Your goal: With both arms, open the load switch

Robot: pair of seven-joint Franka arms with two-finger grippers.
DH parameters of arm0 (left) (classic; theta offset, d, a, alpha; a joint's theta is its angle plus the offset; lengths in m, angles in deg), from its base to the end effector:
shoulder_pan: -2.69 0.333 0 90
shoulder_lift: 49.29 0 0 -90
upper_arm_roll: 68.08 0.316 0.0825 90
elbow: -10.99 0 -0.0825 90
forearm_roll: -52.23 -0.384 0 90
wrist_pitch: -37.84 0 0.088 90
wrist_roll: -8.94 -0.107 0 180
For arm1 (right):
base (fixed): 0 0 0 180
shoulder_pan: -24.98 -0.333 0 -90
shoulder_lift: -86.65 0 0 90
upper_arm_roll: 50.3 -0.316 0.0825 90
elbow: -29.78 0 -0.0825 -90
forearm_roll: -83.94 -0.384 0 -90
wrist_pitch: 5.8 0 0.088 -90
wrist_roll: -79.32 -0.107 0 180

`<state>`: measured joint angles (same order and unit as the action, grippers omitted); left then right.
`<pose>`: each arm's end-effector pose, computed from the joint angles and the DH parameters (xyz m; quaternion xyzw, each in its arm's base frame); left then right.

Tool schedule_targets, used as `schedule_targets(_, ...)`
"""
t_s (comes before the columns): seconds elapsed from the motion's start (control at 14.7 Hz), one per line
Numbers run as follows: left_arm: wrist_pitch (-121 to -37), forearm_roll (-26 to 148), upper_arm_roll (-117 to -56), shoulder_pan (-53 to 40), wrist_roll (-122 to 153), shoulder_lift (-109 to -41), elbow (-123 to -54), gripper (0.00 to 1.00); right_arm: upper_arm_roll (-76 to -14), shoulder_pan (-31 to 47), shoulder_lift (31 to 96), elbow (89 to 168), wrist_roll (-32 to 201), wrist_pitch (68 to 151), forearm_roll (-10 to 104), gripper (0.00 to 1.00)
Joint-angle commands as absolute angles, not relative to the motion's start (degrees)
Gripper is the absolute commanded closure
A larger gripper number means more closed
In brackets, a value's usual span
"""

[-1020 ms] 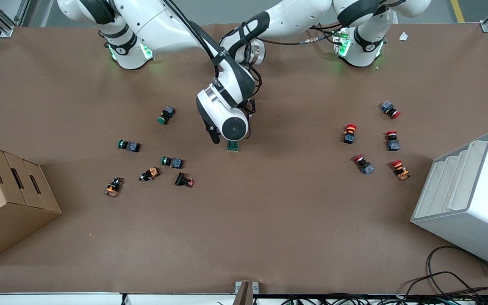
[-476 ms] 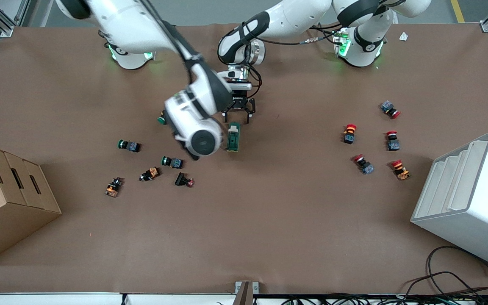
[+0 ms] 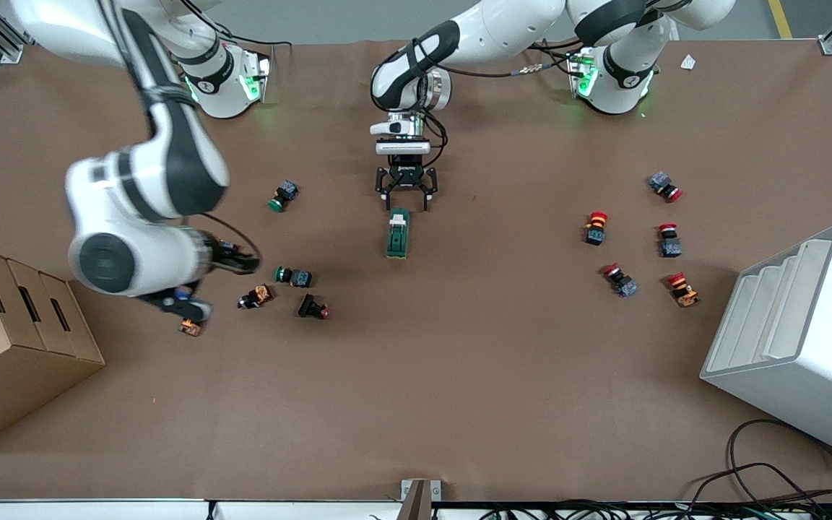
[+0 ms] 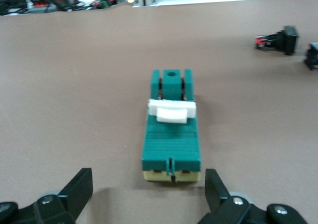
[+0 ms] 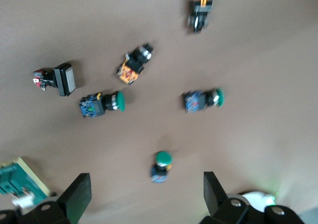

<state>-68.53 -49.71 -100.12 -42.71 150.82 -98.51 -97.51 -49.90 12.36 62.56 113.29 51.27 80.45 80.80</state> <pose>0.2046 -0.5587 0.0900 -0.8730 0.0122 -0.4872 0.0186 0.6224 0.1418 0.4188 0.9726 -0.1385 -0.1827 0.0396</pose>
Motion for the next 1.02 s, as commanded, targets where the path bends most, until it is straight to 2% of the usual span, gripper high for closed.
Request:
schedule_targets(0.0, -68.2, -41.7, -102.1, -42.0, 145.5, -95.8, -94.1, 0.01, -51.2, 19.7, 66.1, 114.7, 67.9, 81.1, 83.3, 0.00)
schedule_targets(0.27, -68.2, -29.5, -103.7, -40.9, 138.6, -93.9, -83.8, 0.01, -51.2, 28.7, 66.3, 111.0, 80.9, 81.1, 84.0, 0.00)
schedule_targets(0.41, -68.2, -20.7, -103.7, -39.2, 131.4, -90.4, -80.3, 0.00, -51.2, 30.7, 66.2, 108.4, 83.4, 80.9, 85.6, 0.00)
schedule_targets(0.95, -68.3, 14.6, -103.7, -17.6, 89.4, -69.7, -76.6, 0.00, -51.6, 31.7, 65.7, 105.3, 83.0, 79.3, 84.3, 0.00)
